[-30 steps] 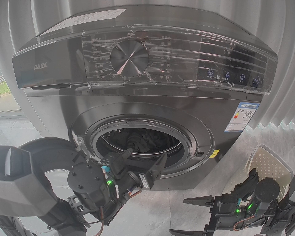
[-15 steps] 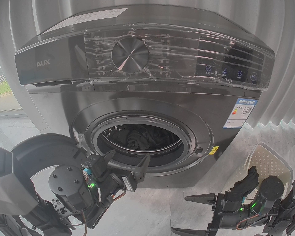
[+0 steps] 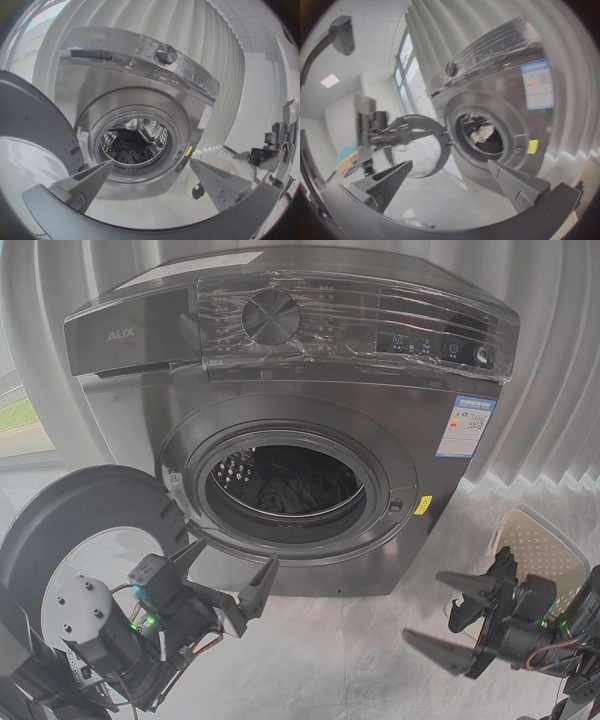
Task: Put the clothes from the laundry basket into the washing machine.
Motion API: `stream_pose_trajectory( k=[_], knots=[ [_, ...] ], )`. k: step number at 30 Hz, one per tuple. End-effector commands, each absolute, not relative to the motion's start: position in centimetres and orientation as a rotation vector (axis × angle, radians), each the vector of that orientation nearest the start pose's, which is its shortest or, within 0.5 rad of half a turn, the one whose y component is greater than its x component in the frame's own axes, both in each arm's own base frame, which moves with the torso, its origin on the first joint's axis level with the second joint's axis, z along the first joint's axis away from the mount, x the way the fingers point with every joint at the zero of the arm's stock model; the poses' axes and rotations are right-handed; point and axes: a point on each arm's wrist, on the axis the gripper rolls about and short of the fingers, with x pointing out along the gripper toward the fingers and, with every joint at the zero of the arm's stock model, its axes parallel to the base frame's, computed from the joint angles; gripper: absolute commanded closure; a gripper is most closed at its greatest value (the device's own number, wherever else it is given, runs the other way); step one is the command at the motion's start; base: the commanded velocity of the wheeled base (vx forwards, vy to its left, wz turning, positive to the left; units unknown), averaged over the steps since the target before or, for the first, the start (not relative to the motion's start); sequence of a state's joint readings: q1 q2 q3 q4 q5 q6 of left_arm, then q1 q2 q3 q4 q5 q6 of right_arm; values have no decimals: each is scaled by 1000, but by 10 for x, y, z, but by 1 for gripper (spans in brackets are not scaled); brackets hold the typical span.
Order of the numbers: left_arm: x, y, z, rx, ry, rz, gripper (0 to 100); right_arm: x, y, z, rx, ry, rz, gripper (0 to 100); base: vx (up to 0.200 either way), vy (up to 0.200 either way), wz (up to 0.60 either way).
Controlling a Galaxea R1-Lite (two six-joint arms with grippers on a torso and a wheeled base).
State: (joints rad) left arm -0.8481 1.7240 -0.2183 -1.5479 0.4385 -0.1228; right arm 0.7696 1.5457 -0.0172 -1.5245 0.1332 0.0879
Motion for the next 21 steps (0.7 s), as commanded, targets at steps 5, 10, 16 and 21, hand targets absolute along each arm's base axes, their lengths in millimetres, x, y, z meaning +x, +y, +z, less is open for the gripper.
stream_pose_trajectory(
  k=[5, 10, 16, 21],
  knots=[
    [144, -101, 135, -119, -23, -250, 0, 129, 76, 151, 117, -102, 578, 0, 0, 0, 0],
    [143, -73, 142, -143, -64, -203, 0, 125, 60, 161, 110, -170, 495, 0, 0, 0, 0],
    [137, -70, 140, -85, -27, -199, 0, 112, 49, 161, 44, -153, 451, 0, -200, 0, 0],
    [126, -63, 141, -24, -1, -129, 0, 91, 31, 154, -53, -92, 374, 0, 0, 0, 0]
  ],
)
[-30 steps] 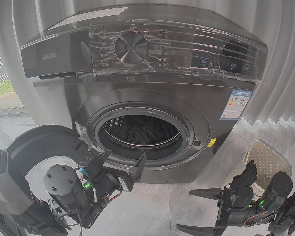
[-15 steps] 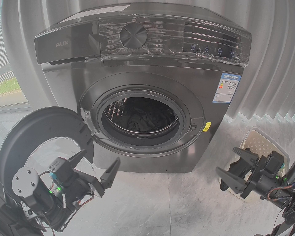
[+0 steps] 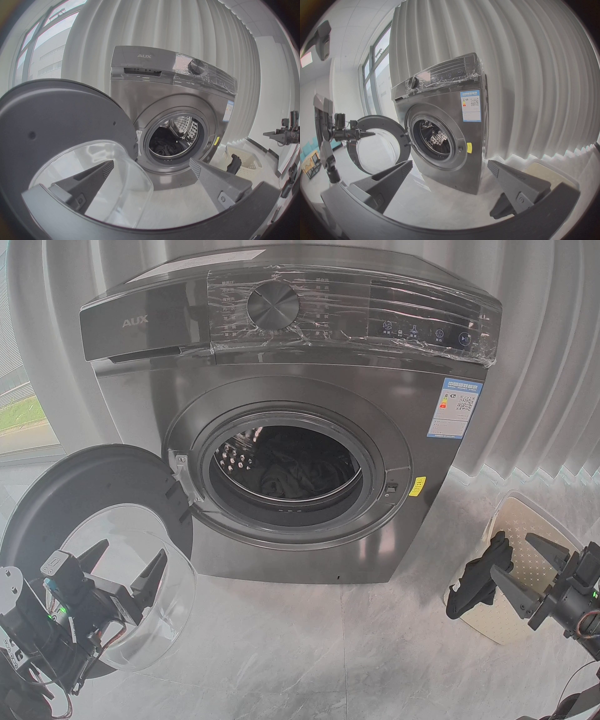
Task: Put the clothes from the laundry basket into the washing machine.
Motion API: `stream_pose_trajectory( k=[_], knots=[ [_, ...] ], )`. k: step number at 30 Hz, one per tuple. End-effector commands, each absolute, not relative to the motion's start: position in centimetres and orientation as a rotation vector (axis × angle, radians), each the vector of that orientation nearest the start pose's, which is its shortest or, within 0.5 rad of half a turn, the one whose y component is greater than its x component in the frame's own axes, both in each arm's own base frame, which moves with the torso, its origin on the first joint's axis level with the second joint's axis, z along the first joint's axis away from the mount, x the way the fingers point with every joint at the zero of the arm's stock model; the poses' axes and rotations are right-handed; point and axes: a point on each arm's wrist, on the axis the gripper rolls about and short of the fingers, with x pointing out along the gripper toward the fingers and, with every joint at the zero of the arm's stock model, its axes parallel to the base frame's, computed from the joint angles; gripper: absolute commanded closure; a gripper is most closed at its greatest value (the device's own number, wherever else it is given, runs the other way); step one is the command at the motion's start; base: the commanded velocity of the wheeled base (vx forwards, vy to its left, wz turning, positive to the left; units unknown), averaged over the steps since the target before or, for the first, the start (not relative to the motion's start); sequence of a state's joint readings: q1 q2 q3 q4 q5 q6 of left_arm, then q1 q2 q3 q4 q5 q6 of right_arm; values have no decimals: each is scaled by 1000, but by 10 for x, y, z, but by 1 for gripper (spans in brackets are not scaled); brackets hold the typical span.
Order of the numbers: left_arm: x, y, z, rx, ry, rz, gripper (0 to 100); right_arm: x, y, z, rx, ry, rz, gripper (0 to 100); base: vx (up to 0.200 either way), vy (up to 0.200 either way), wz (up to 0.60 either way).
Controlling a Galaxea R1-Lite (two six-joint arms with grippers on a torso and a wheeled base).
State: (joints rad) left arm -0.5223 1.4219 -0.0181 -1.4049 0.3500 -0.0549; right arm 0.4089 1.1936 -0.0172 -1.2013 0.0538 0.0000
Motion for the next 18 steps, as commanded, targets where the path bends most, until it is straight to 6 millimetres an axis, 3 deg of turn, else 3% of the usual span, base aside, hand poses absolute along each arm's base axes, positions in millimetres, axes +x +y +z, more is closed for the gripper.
stream_pose_trajectory(
  k=[1, 9, 10, 13, 16, 18],
  knots=[
    [123, -61, 142, -27, -1, -123, 0, 88, 28, 155, -63, -97, 352, 0, 0, 0, 0],
    [69, -33, 142, -12, 22, -208, 0, 36, 9, 145, -89, -149, 267, 0, 0, 0, 0],
    [69, -33, 142, -12, 22, -208, 0, 36, 9, 145, -89, -149, 267, 0, 0, 0, 0],
    [52, -20, 139, -30, 4, -192, 0, 5, 1, 123, -96, -138, 169, 0, 0, 0, 0],
    [43, -14, 138, -39, -31, -166, 0, -9, -1, 109, -95, -140, 162, 0, -200, 0, 0],
    [40, -10, 138, -45, -37, -119, 0, -14, -1, 101, -93, -128, 158, 0, 0, 0, 0]
  ],
)
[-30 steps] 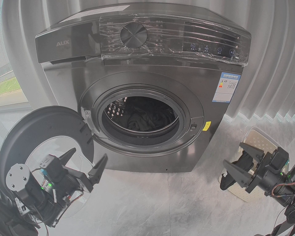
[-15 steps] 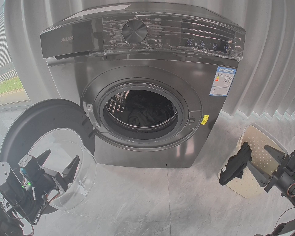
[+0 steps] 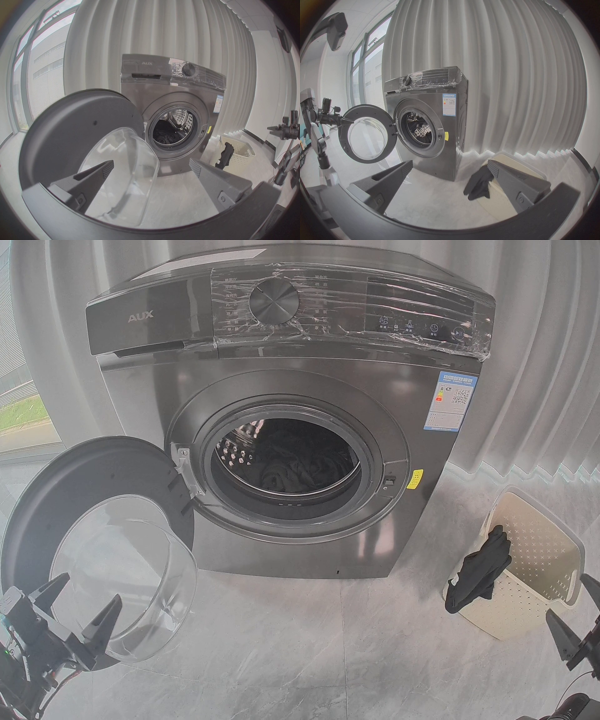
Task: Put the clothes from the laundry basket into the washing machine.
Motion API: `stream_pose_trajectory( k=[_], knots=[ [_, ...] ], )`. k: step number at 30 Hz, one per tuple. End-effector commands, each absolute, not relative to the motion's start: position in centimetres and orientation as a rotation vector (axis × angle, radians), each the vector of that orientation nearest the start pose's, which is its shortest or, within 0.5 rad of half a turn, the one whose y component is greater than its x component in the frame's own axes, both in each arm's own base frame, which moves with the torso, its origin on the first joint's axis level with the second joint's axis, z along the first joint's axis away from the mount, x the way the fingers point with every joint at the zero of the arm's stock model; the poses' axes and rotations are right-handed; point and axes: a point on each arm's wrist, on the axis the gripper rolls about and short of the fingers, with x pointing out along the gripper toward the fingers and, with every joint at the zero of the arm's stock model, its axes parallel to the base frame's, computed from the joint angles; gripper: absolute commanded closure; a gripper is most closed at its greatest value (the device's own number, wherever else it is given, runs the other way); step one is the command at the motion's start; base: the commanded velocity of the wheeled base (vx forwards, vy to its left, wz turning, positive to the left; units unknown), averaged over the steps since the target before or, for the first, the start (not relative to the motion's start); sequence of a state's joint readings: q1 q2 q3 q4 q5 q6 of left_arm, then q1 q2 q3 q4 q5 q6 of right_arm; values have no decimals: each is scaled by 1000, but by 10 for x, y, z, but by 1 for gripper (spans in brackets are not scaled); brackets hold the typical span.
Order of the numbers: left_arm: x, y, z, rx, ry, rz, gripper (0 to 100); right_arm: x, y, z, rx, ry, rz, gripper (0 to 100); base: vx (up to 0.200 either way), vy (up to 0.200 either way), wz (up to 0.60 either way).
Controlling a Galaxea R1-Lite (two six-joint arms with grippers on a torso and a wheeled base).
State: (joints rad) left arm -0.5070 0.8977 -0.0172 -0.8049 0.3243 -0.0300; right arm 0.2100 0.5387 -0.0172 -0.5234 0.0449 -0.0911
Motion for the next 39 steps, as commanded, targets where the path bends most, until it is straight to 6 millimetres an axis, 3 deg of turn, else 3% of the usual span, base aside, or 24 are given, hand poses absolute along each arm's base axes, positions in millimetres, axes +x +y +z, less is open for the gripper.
stream_pose_trajectory(
  k=[1, 9, 17, 19, 27, 32, 39],
  knots=[
    [40, -9, 137, -47, -38, -88, 0, -16, -2, 98, -89, -115, 154, 0, 0, 0, 0],
    [24, 1, 123, -34, 4, 43, 0, -15, -3, 96, -55, -86, 69, 0, 0, 0, 0],
    [-16, 3, 85, -11, 11, -72, 0, -16, -5, 91, -62, -46, -98, 0, 0, 0, 0],
    [-15, 2, 83, -16, 34, -84, 0, -19, -2, 84, -88, -23, -110, 0, 0, 0, 0],
    [-15, 3, 85, -32, 21, -70, 0, -22, 3, 81, -128, -50, 117, 0, 0, 0, 0],
    [-15, 3, 85, -41, 21, -70, 0, -23, 3, 82, -114, -47, 126, 0, 0, 0, 0],
    [-15, 3, 85, -67, 22, -68, 0, -23, 3, 82, -35, -43, 122, 0, 0, 0, -514]
  ],
)
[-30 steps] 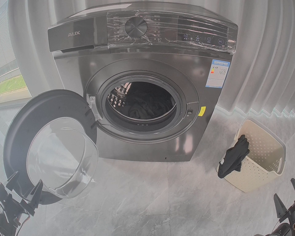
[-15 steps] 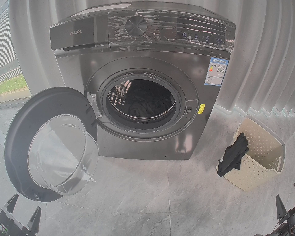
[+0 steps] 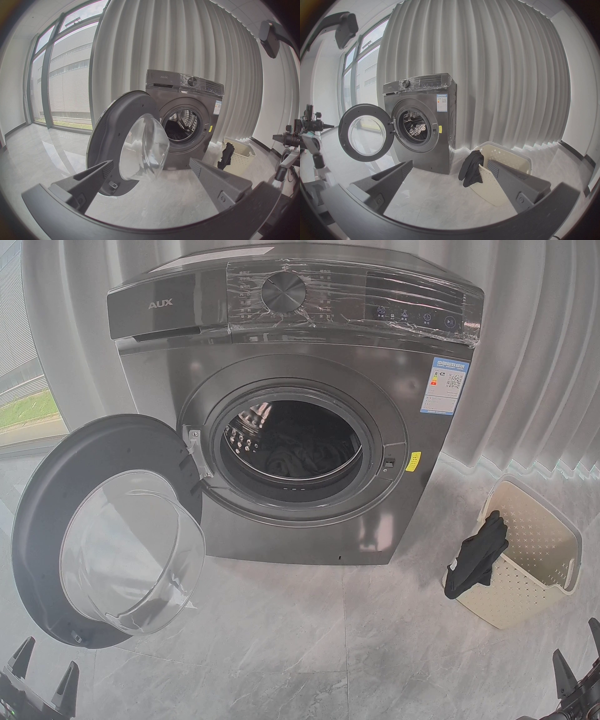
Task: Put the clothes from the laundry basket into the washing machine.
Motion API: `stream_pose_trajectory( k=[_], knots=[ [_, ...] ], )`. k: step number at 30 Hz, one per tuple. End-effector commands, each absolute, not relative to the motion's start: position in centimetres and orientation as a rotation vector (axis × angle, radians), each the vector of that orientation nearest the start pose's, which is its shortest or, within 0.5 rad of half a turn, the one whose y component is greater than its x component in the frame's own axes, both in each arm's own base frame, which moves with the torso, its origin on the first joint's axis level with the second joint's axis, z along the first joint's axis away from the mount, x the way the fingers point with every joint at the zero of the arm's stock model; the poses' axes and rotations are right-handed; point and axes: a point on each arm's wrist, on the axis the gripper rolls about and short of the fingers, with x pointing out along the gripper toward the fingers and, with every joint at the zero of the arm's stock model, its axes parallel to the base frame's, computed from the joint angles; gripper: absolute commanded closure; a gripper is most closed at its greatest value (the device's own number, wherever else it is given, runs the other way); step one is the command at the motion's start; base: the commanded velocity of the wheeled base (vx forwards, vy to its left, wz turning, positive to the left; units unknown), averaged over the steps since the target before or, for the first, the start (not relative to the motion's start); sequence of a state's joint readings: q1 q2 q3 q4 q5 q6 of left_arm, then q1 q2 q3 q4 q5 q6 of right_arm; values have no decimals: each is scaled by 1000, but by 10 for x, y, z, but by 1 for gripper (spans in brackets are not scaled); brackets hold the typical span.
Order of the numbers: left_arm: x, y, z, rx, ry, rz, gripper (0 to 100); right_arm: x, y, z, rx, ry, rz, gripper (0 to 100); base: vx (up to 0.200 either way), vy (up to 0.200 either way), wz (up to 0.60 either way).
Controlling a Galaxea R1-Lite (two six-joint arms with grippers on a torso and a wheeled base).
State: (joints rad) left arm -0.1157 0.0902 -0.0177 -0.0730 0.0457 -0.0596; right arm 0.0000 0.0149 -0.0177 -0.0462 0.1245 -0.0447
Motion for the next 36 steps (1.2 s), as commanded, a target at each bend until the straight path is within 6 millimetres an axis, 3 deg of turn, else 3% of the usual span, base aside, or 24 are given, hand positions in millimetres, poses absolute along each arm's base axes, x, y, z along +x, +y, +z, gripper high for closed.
stream_pose_trajectory(
  k=[1, 11, 20, 31, 36],
  knots=[
    [-15, 3, 85, -75, 23, -68, 0, -23, 3, 82, -33, -45, 122, 0, 0, 0, 0],
    [-15, 3, 85, -97, 23, -68, 0, -23, 3, 82, -17, -44, 127, 0, 0, 0, 0],
    [-15, 3, 85, -97, 23, -68, 0, -23, 3, 82, -9, -42, 127, 0, 0, 0, -600],
    [-15, 3, 85, -100, 23, -68, 0, -23, 3, 82, -10, -42, 121, 0, 0, 0, 0],
    [-15, 3, 85, -95, 23, -70, 0, -23, 3, 82, -10, -42, 121, 0, 200, 0, 0]
  ],
)
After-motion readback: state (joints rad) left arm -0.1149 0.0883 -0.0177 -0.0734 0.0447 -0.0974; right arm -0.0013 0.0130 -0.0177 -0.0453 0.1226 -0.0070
